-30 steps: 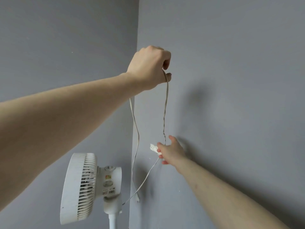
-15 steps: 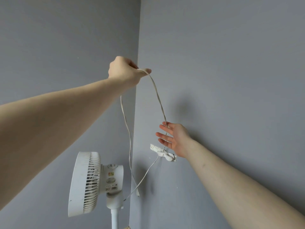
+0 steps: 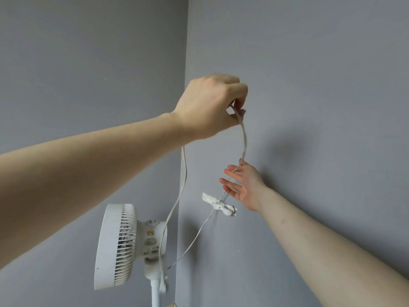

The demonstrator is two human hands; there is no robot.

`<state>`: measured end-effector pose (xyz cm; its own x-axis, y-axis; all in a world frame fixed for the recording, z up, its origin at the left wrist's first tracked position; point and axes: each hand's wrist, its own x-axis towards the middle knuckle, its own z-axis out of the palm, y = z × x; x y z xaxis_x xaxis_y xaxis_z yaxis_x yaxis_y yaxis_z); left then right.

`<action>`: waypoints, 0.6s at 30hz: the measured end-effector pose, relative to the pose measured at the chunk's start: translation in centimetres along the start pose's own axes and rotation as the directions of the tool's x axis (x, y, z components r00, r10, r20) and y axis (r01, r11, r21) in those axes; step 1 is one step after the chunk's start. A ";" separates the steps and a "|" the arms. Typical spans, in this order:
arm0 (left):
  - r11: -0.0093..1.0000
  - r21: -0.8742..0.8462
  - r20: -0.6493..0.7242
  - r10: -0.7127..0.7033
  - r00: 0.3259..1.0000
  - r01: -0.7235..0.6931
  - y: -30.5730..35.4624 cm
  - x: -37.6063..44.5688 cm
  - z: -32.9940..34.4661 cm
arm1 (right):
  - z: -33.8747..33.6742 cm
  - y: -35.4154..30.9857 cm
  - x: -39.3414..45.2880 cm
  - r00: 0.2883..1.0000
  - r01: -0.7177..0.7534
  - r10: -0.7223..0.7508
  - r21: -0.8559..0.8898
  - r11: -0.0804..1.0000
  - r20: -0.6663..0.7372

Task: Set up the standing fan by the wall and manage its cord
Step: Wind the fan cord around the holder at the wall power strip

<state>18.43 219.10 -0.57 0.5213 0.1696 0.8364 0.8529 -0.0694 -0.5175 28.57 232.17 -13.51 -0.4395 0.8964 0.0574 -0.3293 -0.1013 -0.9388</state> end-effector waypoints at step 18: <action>0.871 -0.030 0.949 -0.129 0.288 0.490 5.5 -17.7 7.5 | -4.6 3.9 1.8 0.953 0.184 -0.249 -0.323 0.929 -0.174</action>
<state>13.67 223.06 -19.59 0.0116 0.9906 0.1363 0.9993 -0.0068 -0.0355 30.36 235.36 -18.60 -0.1917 0.9542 0.2295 -0.1169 0.2099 -0.9707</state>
